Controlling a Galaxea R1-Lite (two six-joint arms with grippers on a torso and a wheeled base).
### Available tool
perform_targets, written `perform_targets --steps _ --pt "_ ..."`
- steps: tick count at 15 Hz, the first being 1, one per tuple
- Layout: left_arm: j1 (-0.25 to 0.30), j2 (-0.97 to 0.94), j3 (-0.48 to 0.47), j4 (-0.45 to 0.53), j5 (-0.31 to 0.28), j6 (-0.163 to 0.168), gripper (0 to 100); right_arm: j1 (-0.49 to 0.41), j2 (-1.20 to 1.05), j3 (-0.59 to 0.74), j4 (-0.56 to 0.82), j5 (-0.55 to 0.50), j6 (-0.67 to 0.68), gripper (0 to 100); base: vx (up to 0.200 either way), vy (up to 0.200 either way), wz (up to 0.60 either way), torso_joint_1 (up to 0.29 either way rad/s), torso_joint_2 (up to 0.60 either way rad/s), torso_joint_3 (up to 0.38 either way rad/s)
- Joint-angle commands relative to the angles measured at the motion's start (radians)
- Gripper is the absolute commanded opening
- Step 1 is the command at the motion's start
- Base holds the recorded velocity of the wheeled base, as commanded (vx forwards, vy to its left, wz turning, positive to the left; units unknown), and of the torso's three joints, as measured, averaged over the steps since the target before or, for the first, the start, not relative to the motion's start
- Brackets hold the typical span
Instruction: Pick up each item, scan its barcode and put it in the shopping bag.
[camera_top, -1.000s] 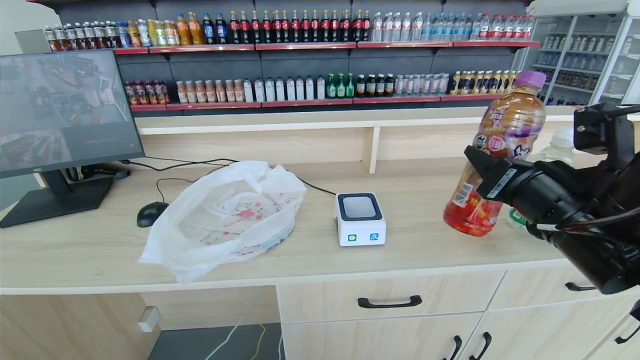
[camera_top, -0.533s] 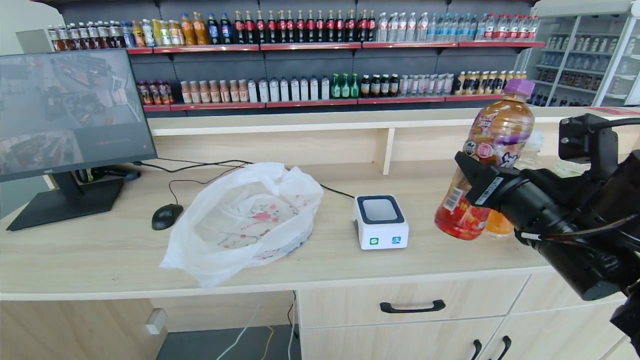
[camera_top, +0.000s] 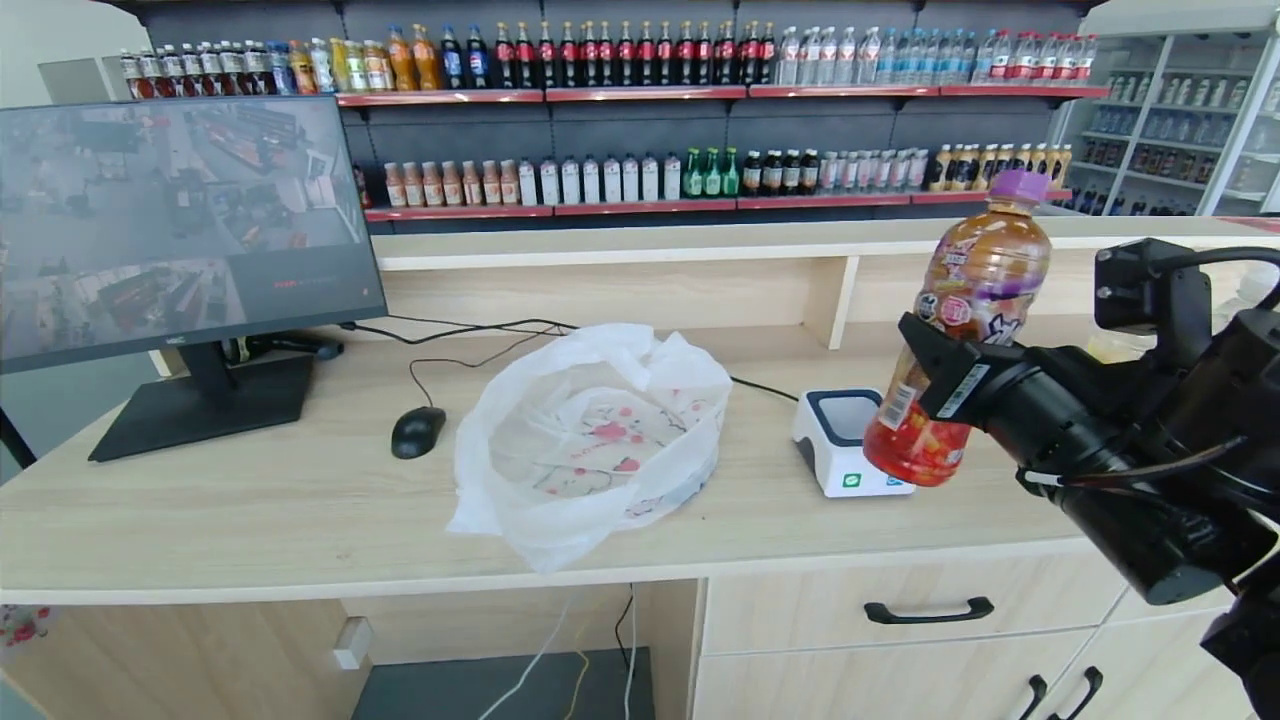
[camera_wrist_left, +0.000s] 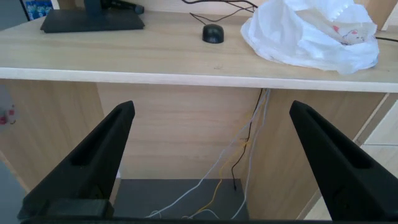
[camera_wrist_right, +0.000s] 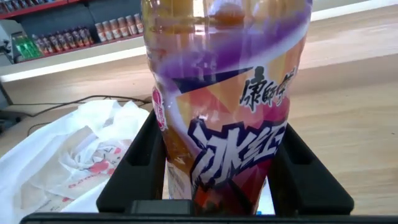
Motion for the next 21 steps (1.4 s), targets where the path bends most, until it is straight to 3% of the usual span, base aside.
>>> perform_targets --steps 1,3,8,12,21 --pt "0.0 0.0 0.0 0.0 0.0 0.0 100 0.018 0.02 -0.012 -0.001 0.001 -0.001 0 0.0 0.2 0.0 0.002 0.0 0.002" --pt "0.0 0.0 0.001 0.0 0.0 0.0 100 0.018 0.04 -0.03 -0.001 0.001 0.002 0 0.0 0.2 0.0 0.0 0.0 0.005" --pt "0.0 0.0 0.0 0.0 0.0 0.001 100 0.042 0.144 -0.096 -0.034 0.001 0.009 0 0.0 0.0 0.0 0.0 0.0 0.0" --pt "0.0 0.0 0.0 0.0 0.0 0.001 100 0.104 0.275 -0.28 -0.038 -0.003 0.005 0 0.0 0.0 0.0 0.0 0.0 0.0" --pt "0.0 0.0 0.0 0.0 0.0 -0.002 100 0.177 0.479 -0.481 -0.062 0.004 -0.011 0 0.0 0.0 0.0 0.0 0.0 0.0"
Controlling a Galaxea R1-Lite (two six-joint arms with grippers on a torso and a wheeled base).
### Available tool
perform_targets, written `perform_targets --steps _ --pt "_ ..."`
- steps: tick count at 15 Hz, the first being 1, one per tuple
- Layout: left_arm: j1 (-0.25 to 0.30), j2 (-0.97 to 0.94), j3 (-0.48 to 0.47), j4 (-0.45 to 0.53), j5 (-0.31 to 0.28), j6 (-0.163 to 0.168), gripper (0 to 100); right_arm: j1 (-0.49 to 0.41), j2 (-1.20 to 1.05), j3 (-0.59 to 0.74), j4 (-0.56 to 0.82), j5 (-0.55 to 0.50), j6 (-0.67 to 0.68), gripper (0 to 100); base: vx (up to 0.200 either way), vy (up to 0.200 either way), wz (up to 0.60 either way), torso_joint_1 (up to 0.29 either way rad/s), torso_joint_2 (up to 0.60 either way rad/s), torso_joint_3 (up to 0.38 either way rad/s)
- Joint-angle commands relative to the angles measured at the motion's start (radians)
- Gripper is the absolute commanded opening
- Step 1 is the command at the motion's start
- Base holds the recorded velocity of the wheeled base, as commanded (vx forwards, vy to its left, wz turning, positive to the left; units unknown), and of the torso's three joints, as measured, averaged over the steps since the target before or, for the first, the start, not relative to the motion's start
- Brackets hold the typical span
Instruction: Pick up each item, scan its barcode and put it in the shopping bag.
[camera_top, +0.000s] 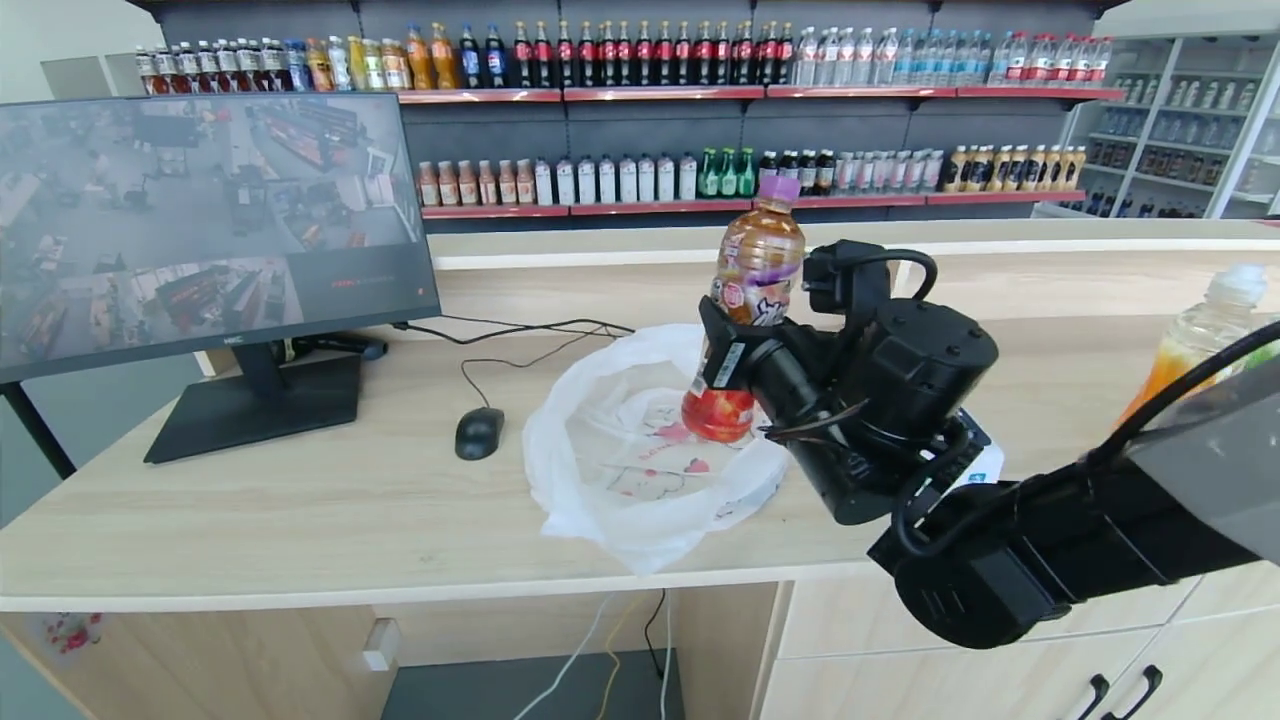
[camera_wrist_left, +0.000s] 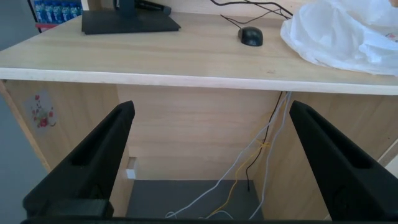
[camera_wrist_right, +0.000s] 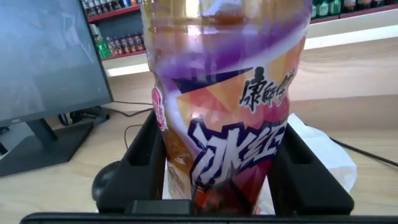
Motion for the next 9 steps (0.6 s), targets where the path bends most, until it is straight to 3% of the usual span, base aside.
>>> perform_targets --steps 1,9 --pt "0.0 0.0 0.0 0.001 0.0 0.0 100 0.008 0.08 -0.05 -0.01 0.002 -0.01 0 0.0 0.0 0.0 0.0 0.0 0.0" --pt "0.0 0.0 0.0 0.001 0.0 -0.003 100 0.008 0.222 -0.12 -0.112 0.048 -0.09 0 0.0 0.0 0.0 0.0 0.0 0.0"
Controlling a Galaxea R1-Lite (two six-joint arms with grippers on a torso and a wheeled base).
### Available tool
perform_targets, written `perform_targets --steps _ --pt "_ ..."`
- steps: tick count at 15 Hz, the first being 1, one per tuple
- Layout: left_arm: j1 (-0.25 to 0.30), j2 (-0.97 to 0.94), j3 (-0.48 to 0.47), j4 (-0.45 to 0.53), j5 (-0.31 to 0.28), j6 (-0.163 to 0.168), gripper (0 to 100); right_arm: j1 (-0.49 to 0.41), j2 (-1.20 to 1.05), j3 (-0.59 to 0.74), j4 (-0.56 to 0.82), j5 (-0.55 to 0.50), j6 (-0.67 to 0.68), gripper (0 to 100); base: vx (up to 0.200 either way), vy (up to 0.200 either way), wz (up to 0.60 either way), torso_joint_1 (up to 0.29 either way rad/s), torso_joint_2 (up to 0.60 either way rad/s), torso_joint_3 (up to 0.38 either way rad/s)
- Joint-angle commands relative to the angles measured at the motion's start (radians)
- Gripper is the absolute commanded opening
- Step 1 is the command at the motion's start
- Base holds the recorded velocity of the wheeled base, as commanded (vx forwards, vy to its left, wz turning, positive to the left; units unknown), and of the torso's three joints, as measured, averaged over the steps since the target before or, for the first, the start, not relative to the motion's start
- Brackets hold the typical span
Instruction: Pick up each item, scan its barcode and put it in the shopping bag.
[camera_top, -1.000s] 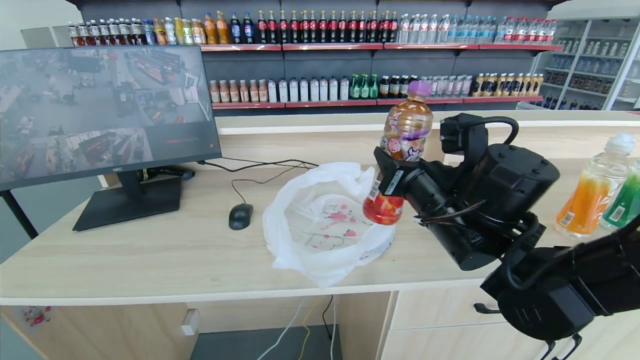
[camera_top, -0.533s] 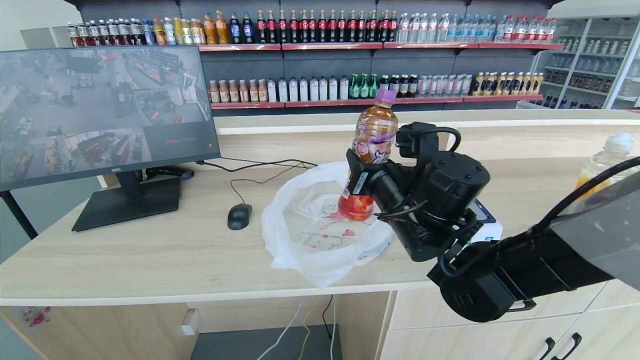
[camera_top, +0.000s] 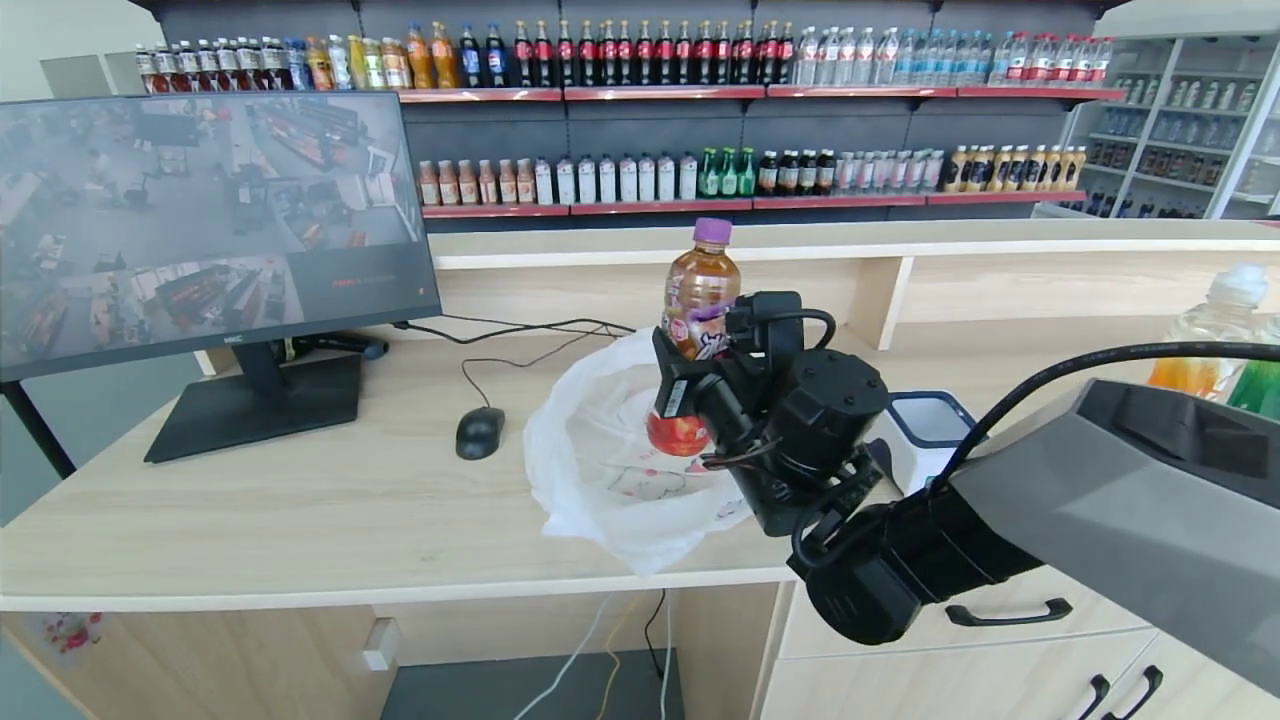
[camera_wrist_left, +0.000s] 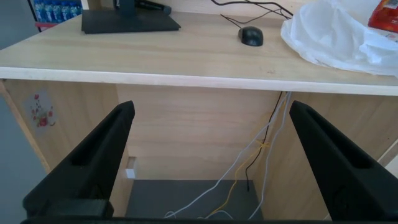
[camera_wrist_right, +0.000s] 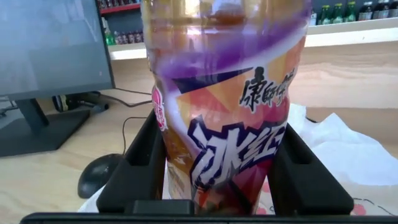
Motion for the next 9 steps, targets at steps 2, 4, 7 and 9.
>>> perform_targets --steps 2,4,7,9 --pt "0.0 0.0 0.0 0.0 0.0 0.001 100 0.015 0.047 -0.052 0.002 0.006 -0.002 0 0.0 0.0 0.0 0.0 0.0 0.0" --pt "0.0 0.0 0.0 0.0 0.0 0.001 100 0.022 0.074 -0.095 0.002 0.021 -0.008 0 0.0 0.0 0.0 0.0 0.0 0.0" --pt "0.0 0.0 -0.001 0.0 0.0 0.0 100 0.023 0.128 -0.139 -0.001 0.055 -0.005 0 0.0 0.0 0.0 0.0 0.0 0.0" --pt "0.0 0.0 0.0 0.0 0.0 0.0 100 0.023 0.144 -0.157 -0.001 0.059 -0.005 0 0.0 0.0 0.0 0.0 0.0 0.0"
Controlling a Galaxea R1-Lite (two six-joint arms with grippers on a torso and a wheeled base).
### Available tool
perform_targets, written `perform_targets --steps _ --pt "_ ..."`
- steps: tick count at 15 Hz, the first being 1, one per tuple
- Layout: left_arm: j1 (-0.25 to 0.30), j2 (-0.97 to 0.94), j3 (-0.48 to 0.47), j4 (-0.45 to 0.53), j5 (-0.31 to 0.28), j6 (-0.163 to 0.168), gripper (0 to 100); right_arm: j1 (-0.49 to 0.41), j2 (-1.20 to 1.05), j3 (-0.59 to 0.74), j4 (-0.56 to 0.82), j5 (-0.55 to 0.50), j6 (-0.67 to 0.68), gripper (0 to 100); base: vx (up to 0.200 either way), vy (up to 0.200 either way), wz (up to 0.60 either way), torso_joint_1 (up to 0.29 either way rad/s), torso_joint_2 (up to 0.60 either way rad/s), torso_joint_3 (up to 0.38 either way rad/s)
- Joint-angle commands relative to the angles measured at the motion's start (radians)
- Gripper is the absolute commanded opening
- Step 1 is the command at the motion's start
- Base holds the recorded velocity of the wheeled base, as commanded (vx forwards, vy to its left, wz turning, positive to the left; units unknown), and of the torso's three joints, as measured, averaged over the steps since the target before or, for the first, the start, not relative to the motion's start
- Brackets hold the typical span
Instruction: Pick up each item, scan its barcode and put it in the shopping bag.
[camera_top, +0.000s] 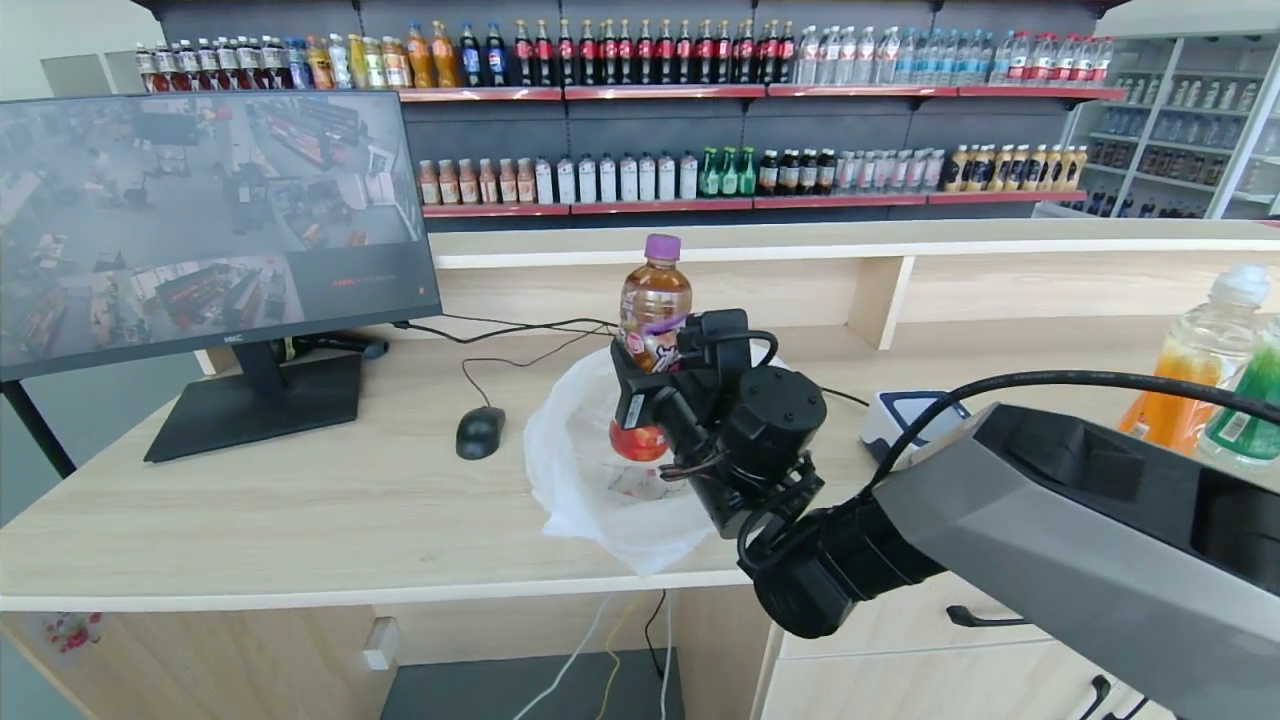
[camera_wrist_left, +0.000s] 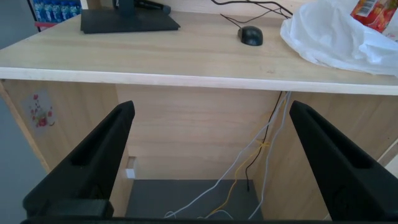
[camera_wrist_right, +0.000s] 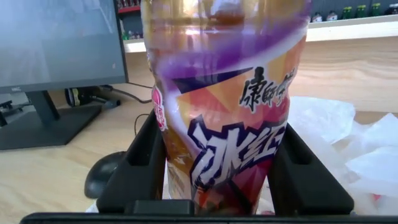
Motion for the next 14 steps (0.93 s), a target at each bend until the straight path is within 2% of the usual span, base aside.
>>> perform_targets --steps 1,14 --pt "0.0 0.0 0.0 0.0 0.0 0.0 100 -0.001 0.047 -0.047 0.002 0.0 0.001 0 0.0 0.0 0.0 0.0 0.0 0.0" --pt "0.0 0.0 0.0 0.0 0.0 0.004 100 -0.001 0.109 -0.044 -0.009 0.022 -0.003 0 0.0 0.0 0.0 0.0 0.0 0.0"
